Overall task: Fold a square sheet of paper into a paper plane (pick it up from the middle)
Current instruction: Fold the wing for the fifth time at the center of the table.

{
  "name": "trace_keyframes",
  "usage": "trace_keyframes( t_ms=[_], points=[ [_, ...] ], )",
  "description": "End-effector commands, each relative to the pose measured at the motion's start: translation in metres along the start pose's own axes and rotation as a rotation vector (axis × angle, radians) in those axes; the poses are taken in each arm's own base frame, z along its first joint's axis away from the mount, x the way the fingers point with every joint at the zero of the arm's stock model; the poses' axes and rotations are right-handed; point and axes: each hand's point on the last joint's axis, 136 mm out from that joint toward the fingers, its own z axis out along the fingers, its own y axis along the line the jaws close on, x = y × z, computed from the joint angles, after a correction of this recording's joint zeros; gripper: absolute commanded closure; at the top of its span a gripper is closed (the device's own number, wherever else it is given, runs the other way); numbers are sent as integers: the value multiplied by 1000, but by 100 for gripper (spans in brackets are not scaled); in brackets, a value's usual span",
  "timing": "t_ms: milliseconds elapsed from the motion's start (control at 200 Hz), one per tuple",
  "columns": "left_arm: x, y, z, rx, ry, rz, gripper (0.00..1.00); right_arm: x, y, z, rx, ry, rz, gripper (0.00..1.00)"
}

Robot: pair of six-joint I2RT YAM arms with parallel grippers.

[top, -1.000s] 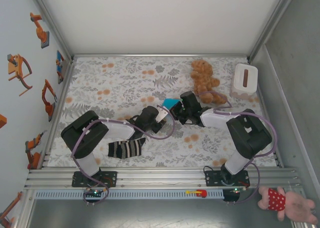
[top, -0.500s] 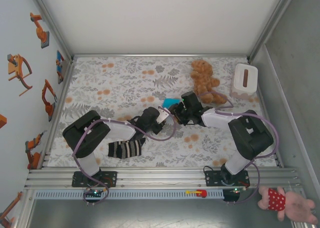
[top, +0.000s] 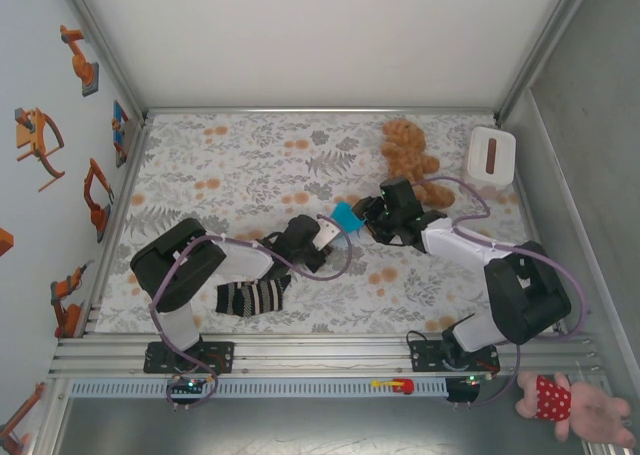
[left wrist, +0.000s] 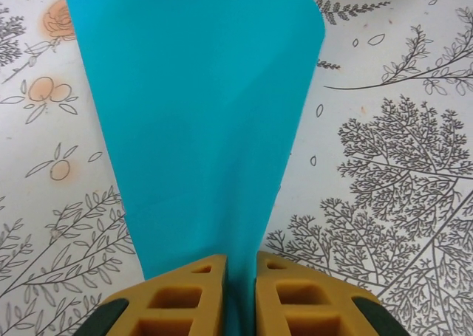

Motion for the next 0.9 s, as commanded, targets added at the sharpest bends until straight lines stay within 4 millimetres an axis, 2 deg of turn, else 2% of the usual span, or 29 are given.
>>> trace_keyframes(
  t_ms=[0,155,416,531,646,891],
  points=[
    [18,-9,4,68,81,-41,84,-3,-17,-5,51,-26,-28,47],
    [14,-11,-1,146,94,-120,85,-5,-23,-13,68,-49,-95,46],
    [-3,-3,-10,265,117,-389,86,-8,-27,-25,88,-78,-239,46],
    [-14,-3,-14,336,107,-533,86,-3,-32,-20,95,-44,-272,46],
    [-20,-3,-15,373,92,-646,86,5,-28,-13,50,-4,-312,46],
    [-20,-3,-12,416,102,-793,87,20,-14,8,-16,111,-407,44]
  ],
)
